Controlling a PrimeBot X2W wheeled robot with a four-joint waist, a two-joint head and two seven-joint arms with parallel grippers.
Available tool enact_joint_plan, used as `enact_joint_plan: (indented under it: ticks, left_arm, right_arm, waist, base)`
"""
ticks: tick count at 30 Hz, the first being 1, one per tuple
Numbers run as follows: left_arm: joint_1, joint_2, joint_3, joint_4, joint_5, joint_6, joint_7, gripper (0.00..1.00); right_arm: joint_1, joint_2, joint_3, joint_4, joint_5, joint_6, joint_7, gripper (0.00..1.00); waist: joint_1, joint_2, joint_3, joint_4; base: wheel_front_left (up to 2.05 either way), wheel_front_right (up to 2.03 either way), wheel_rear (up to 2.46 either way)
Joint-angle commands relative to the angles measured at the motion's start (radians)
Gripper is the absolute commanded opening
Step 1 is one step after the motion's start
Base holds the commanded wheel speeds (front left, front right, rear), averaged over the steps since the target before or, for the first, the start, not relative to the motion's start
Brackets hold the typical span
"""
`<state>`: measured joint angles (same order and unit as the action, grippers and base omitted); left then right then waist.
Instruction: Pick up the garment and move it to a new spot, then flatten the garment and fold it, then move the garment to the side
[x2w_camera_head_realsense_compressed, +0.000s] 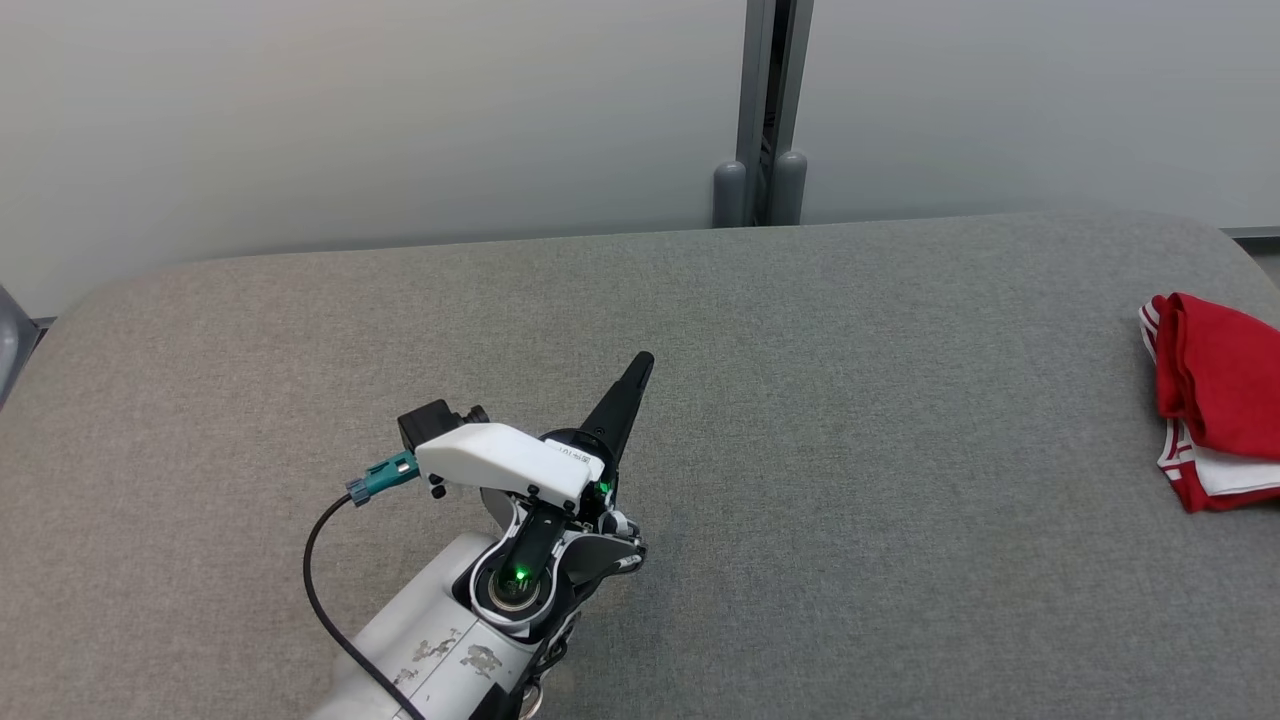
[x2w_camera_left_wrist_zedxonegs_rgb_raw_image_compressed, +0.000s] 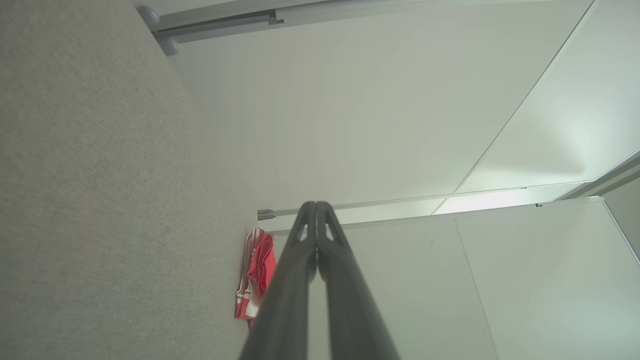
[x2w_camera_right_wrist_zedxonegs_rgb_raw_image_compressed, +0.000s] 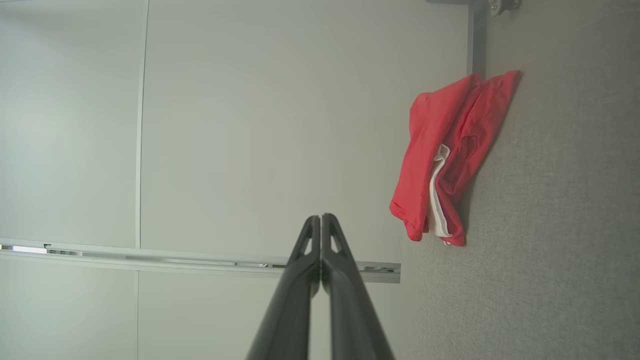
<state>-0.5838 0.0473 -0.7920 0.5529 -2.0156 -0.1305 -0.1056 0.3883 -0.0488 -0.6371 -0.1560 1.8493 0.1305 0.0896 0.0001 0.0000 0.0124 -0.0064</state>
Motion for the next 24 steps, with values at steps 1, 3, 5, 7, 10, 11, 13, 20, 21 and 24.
enact_joint_plan:
  ticks: [1, 3, 5, 7, 10, 11, 13, 20, 21, 24]
  left_arm:
    - [-0.014, 0.005, 0.000, 0.002, -0.004, -0.003, 0.003, 0.00]
    - [-0.014, 0.005, 0.000, 0.002, -0.004, -0.003, 0.003, 0.00]
    - [-0.014, 0.005, 0.000, 0.002, -0.004, -0.003, 0.003, 0.00]
    - [-0.014, 0.006, 0.001, 0.002, -0.004, -0.003, 0.003, 0.00]
    - [-0.014, 0.005, 0.001, 0.002, -0.004, -0.003, 0.003, 0.00]
    - [-0.014, 0.005, 0.001, 0.002, -0.004, -0.003, 0.003, 0.00]
    - [-0.014, 0.005, 0.001, 0.002, -0.004, -0.003, 0.003, 0.00]
    - [-0.014, 0.005, 0.001, 0.002, -0.004, -0.003, 0.003, 0.00]
    - [-0.014, 0.006, 0.001, 0.002, -0.004, -0.003, 0.003, 0.00]
    - [-0.014, 0.006, 0.001, 0.002, -0.004, -0.003, 0.003, 0.00]
  right_arm:
    - [0.003, -0.001, -0.002, -0.004, 0.007, 0.000, 0.006, 0.00]
    - [0.003, -0.001, -0.002, -0.004, 0.007, 0.000, 0.006, 0.00]
    - [0.003, -0.001, -0.002, -0.004, 0.007, 0.000, 0.006, 0.00]
    - [0.003, -0.001, -0.002, -0.004, 0.007, 0.000, 0.006, 0.00]
    - [0.003, -0.001, -0.002, -0.004, 0.007, 0.000, 0.006, 0.00]
    - [0.003, -0.001, -0.002, -0.004, 0.007, 0.000, 0.006, 0.00]
    - [0.003, -0.001, -0.002, -0.004, 0.007, 0.000, 0.006, 0.00]
    - [0.004, -0.001, -0.002, -0.004, 0.007, 0.000, 0.006, 0.00]
    - [0.004, -0.001, -0.002, -0.004, 0.007, 0.000, 0.006, 0.00]
    - [0.004, -0.001, -0.002, -0.004, 0.007, 0.000, 0.006, 0.00]
  waist:
    - [-0.0001, 0.0000, 0.000, 0.000]
    - [-0.0001, 0.0000, 0.000, 0.000]
    - [-0.0001, 0.0000, 0.000, 0.000]
    - [-0.0001, 0.0000, 0.000, 0.000]
    - [-0.0001, 0.0000, 0.000, 0.000]
    - [-0.0001, 0.0000, 0.000, 0.000]
    - [-0.0001, 0.0000, 0.000, 0.000]
    - [-0.0001, 0.0000, 0.000, 0.000]
    - [-0.0001, 0.0000, 0.000, 0.000]
    - [-0.0001, 0.0000, 0.000, 0.000]
  base:
    - [0.00, 0.00, 0.00]
    - [0.00, 0.00, 0.00]
    - [0.00, 0.00, 0.00]
    - [0.00, 0.00, 0.00]
    - [0.00, 0.00, 0.00]
    - [0.00, 0.00, 0.00]
    - [0.00, 0.00, 0.00]
    - [0.00, 0.00, 0.00]
    - [0.00, 0.00, 0.00]
    - [0.00, 0.00, 0.00]
